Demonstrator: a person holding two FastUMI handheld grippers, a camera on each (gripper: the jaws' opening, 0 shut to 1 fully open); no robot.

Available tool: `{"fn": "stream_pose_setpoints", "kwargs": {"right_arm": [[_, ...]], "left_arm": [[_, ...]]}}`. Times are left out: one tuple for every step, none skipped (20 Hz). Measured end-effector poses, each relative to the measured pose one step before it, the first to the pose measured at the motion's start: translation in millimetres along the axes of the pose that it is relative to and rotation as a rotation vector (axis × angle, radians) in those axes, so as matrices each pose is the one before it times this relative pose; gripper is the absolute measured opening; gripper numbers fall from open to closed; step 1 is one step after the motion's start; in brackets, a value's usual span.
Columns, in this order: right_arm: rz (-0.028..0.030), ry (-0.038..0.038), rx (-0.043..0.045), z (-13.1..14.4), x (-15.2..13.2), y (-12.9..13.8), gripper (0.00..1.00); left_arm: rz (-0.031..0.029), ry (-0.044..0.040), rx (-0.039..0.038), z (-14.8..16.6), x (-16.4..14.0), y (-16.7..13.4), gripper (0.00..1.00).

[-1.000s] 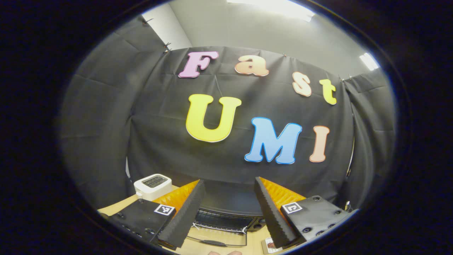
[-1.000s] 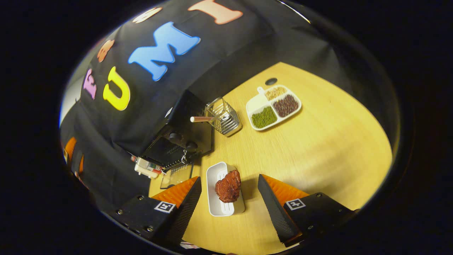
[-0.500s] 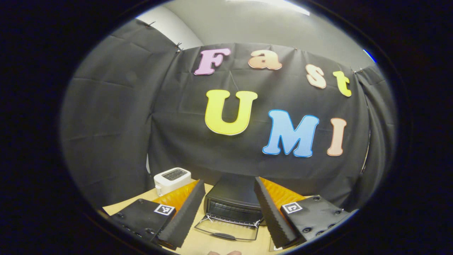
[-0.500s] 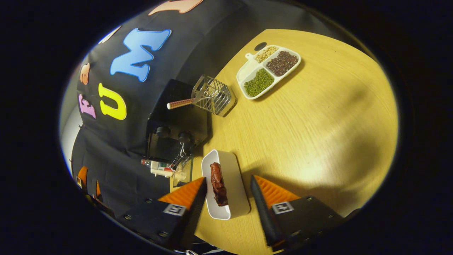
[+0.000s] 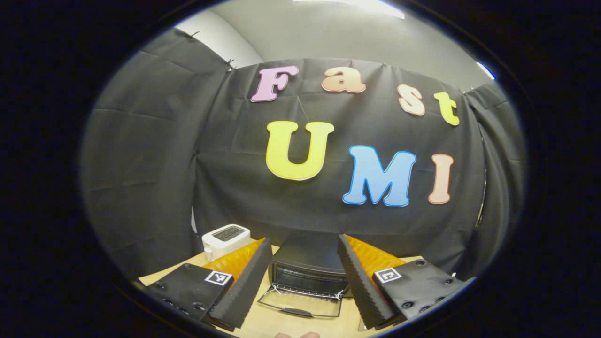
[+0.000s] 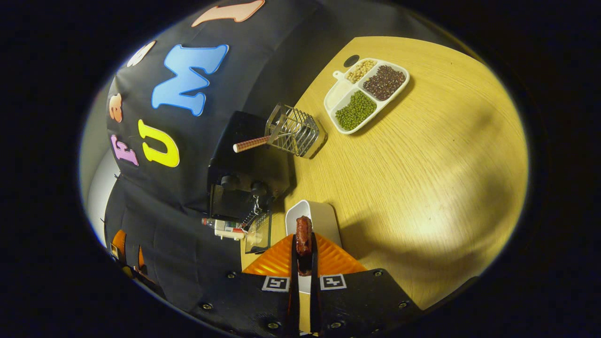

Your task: Open the electric oven with the left hand, put the food in, and close the electric oven.

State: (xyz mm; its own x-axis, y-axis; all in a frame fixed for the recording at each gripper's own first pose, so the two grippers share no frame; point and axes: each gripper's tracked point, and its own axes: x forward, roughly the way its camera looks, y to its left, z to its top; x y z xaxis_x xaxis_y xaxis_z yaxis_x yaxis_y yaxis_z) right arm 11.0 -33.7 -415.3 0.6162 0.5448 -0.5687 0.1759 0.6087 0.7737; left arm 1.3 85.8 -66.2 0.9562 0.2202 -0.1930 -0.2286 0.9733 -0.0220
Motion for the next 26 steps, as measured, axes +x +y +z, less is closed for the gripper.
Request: {"fn": "stream_pose_setpoints", "kwargs": {"right_arm": [[0.00798, -0.01804, -0.00415, 3.48, -5.83, 7.07, 0.09], [0.01050, -0.02095, -0.00455, 3.42, -6.88, 9.00, 0.09], [0.01307, -0.01868, -0.00634, 3.68, -6.58, 9.24, 0.09], [0.01335, -0.01624, -0.00618, 2.38, -8.07, 10.25, 0.09], [0.01380, -0.01428, -0.00915, 2.21, -8.05, 10.40, 0.09], [0.01602, -0.01439, -0.01437, 0.86, -7.59, 13.16, 0.09], [0.01361, -0.01339, -0.01655, 0.96, -5.26, 11.95, 0.09], [0.01344, -0.00900, -0.01419, -1.67, -4.96, 12.00, 0.09], [0.01477, -0.00865, -0.01324, -1.33, -3.96, 13.04, 0.09], [0.01770, -0.00828, -0.01253, -2.01, -1.71, 13.43, 0.09], [0.01602, -0.00550, -0.00994, -2.68, -1.37, 13.03, 0.09], [0.01624, -0.00330, -0.00976, -4.26, -0.22, 13.50, 0.09], [0.01470, 0.00027, -0.00751, -5.35, 2.94, 10.57, 0.09], [0.01189, 0.00211, -0.00796, -4.97, 2.70, 11.88, 0.09], [0.01172, 0.00358, -0.00826, -4.64, 3.87, 10.66, 0.09], [0.01231, 0.00440, -0.00609, -5.19, 3.94, 10.99, 0.09], [0.00724, 0.00530, -0.00472, -3.86, 5.91, 7.79, 0.09], [0.00397, 0.00374, -0.00471, -3.56, 8.15, 6.01, 0.09], [0.00222, 0.00324, -0.00421, -2.32, 8.76, 4.57, 0.09], [0.00084, 0.00202, 0.00022, -3.58, 9.69, 4.18, 0.09], [0.00163, -0.00045, 0.00373, -2.27, 10.77, 3.32, 0.09], [0.00116, -0.00545, 0.00733, -1.57, 11.25, 2.85, 0.09], [-0.00598, -0.00597, 0.00634, -0.50, 13.74, 0.61, 0.09], [-0.00759, -0.00679, 0.00382, -0.54, 14.42, -0.54, 0.09], [-0.00704, -0.00298, 0.00713, 0.69, 15.53, -1.18, 0.09], [-0.00354, -0.00454, 0.01033, -0.96, 12.78, 0.25, 0.09]], "left_arm": [[-0.01363, -0.00441, 0.00214, 1.68, 1.58, 0.08, 0.98], [-0.01437, -0.00506, 0.00164, 1.61, 2.33, 0.50, 0.98], [-0.01430, -0.00439, 0.00164, 1.74, 2.24, -0.47, 0.98], [-0.01069, -0.00772, 0.00708, 2.69, 3.38, 0.77, 0.94], [-0.01377, -0.01075, 0.01074, 4.01, 1.59, 0.87, 0.93], [-0.01969, -0.00695, 0.00945, 1.68, 1.35, -1.18, 0.91], [-0.01843, 0.00202, 0.00277, -0.27, 2.13, -0.91, 0.93], [-0.01597, 0.00332, -0.00147, -0.71, 1.99, 1.17, 0.94], [-0.01481, -0.00012, -0.00134, 0.94, 2.14, 1.00, 0.98], [-0.01418, 0.00147, -0.00136, 0.19, 2.25, 2.34, 0.98], [-0.01210, 0.00255, 0.00012, -0.79, 1.45, 1.79, 0.94], [-0.01321, 0.00199, 0.00176, -1.34, 0.95, 3.25, 0.94], [-0.01158, 0.00037, 0.00350, 0.17, 0.23, 3.49, 0.98], [-0.01155, -0.00161, 0.00385, -0.05, -0.53, 3.59, 0.98], [-0.01345, -0.00453, 0.00379, 2.14, -0.42, 3.68, 0.98], [-0.01062, -0.00789, 0.00681, 2.50, -0.15, 4.17, 0.98], [-0.00984, -0.00717, 0.00687, 1.58, -1.08, 4.72, 0.91], [-0.00728, -0.00415, 0.00564, -0.29, -0.27, 5.73, 0.94], [-0.00518, -0.00143, 0.00316, 0.53, -1.30, 6.67, 0.98], [-0.00346, -0.00068, 0.00228, -0.77, -1.14, 6.44, 0.98], [-0.00147, 0.00373, -0.00023, -2.24, -1.62, 7.59, 0.98], [-0.00149, 0.00523, 0.00086, -4.00, -0.37, 7.48, 0.98], [0.00112, 0.00609, 0.00308, -2.37, -1.07, 7.94, 0.98], [0.00263, 0.00469, 0.00517, -3.00, -0.98, 9.18, 0.95], [0.00243, 0.00312, 0.00566, -0.30, 0.41, 7.90, 0.98], [0.00088, 0.00088, 0.00574, -0.10, -0.45, 7.64, 0.95]]}}
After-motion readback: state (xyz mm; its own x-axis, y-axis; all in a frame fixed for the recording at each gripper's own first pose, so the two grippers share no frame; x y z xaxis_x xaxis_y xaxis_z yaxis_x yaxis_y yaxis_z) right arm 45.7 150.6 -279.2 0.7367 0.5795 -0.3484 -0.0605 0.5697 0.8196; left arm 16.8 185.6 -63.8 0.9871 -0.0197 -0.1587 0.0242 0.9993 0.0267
